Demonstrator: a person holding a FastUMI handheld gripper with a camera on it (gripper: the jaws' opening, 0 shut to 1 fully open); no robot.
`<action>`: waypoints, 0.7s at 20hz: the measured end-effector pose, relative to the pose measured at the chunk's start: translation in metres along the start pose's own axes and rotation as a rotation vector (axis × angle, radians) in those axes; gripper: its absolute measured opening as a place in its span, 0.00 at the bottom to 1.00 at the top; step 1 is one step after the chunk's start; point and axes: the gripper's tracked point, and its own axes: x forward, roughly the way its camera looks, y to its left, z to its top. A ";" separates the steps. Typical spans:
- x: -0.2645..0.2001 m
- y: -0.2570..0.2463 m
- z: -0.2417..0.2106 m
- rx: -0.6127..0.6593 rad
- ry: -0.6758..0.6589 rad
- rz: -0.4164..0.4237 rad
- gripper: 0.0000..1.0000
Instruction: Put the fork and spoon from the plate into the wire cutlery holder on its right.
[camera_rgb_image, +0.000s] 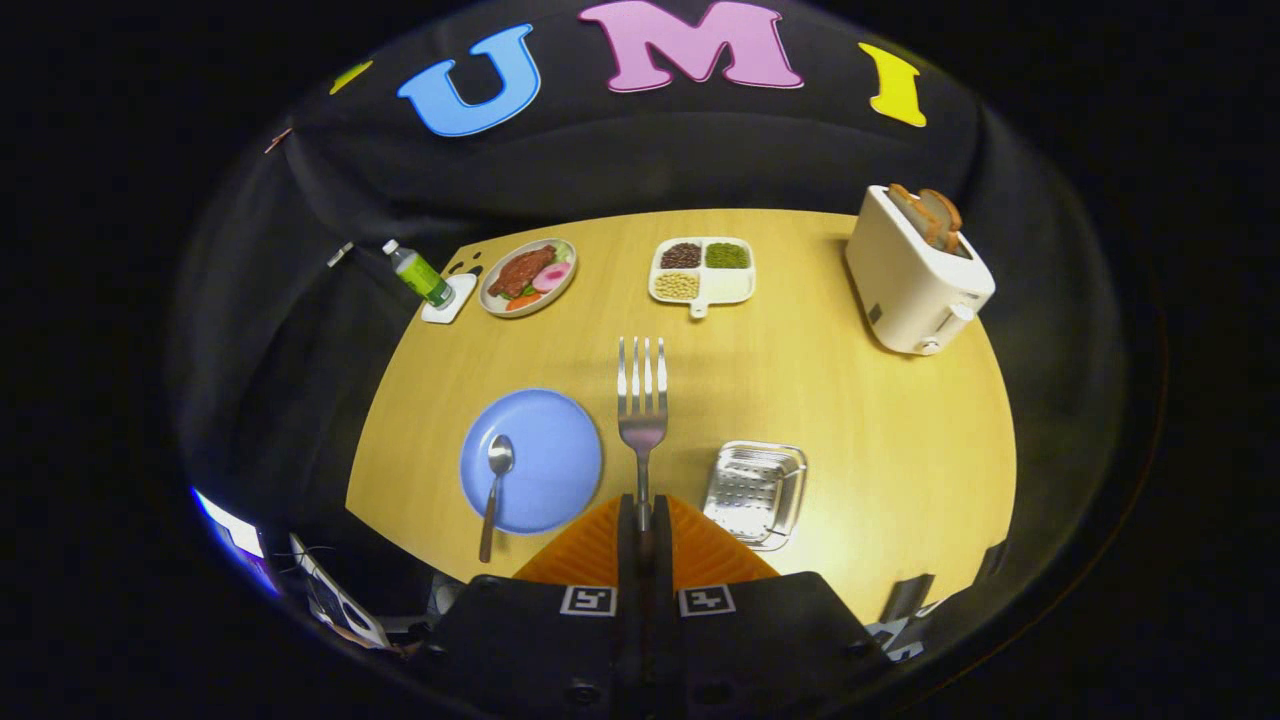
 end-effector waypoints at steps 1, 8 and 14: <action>-0.004 -0.016 -0.003 -0.005 0.017 -0.016 0.08; 0.001 -0.067 -0.071 -0.081 0.370 -0.020 0.08; 0.025 -0.071 -0.090 -0.114 0.595 -0.035 0.08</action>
